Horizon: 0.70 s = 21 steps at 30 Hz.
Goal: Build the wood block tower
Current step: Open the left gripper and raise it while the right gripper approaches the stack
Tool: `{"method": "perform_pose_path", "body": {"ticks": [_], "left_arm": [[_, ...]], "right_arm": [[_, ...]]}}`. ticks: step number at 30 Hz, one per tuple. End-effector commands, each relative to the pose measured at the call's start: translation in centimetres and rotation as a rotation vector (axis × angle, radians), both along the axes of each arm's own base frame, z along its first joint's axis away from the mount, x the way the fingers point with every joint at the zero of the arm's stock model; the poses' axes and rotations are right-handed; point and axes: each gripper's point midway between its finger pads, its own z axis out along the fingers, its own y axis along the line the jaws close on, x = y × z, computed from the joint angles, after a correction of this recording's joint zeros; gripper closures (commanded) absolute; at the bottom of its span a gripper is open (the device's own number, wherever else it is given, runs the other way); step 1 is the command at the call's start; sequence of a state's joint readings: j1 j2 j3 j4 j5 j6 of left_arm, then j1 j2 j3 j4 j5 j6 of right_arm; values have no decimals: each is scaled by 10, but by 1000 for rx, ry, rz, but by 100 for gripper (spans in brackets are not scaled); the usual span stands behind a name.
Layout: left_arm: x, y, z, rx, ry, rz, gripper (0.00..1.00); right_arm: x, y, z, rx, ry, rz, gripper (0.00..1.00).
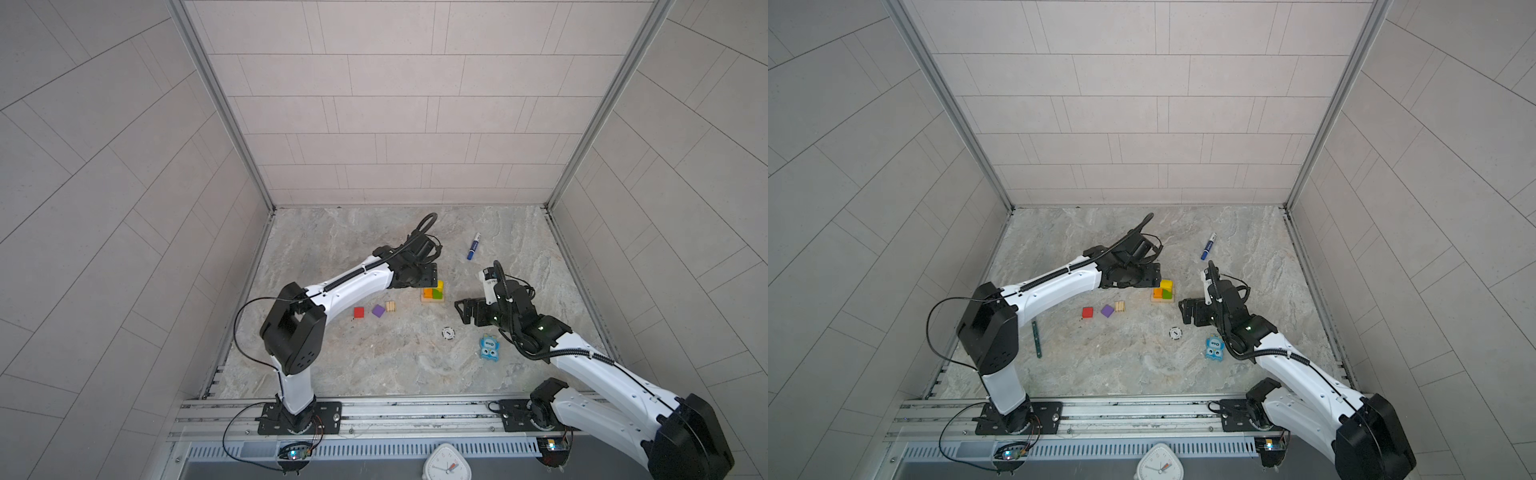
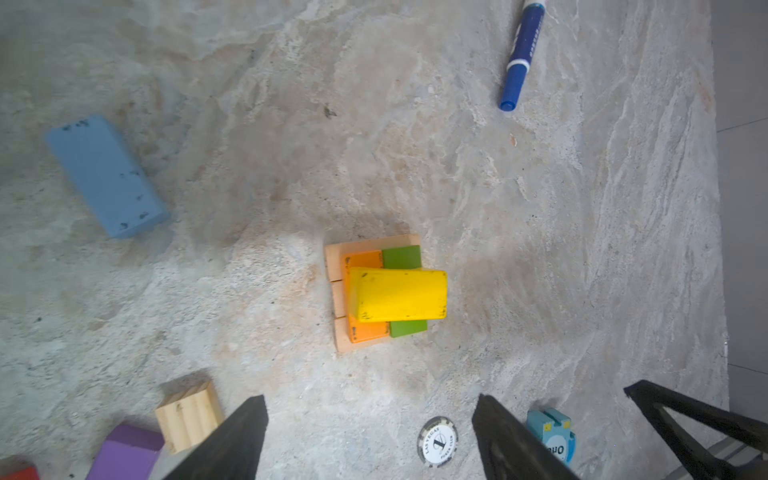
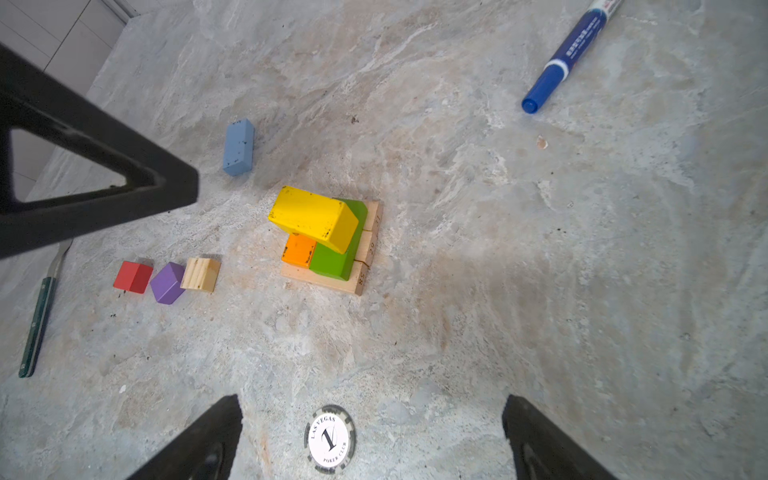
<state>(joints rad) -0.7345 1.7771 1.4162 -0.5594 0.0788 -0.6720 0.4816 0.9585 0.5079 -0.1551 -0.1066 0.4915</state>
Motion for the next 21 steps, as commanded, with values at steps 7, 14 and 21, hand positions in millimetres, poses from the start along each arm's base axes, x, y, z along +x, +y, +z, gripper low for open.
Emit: {"method": "perform_pose_path", "body": {"ticks": [7,14,21], "left_arm": [[-12,51,2,-140,37,14,13],[-19,89,13,-188,51,37,13],[-23,116,20,-203,48,49,13]], "right_arm": [[29,3,-11,-37,-55,-27,1],[48,14,-31,-45,-20,-27,1],[60,18,-39,-53,-18,-36,1]]}}
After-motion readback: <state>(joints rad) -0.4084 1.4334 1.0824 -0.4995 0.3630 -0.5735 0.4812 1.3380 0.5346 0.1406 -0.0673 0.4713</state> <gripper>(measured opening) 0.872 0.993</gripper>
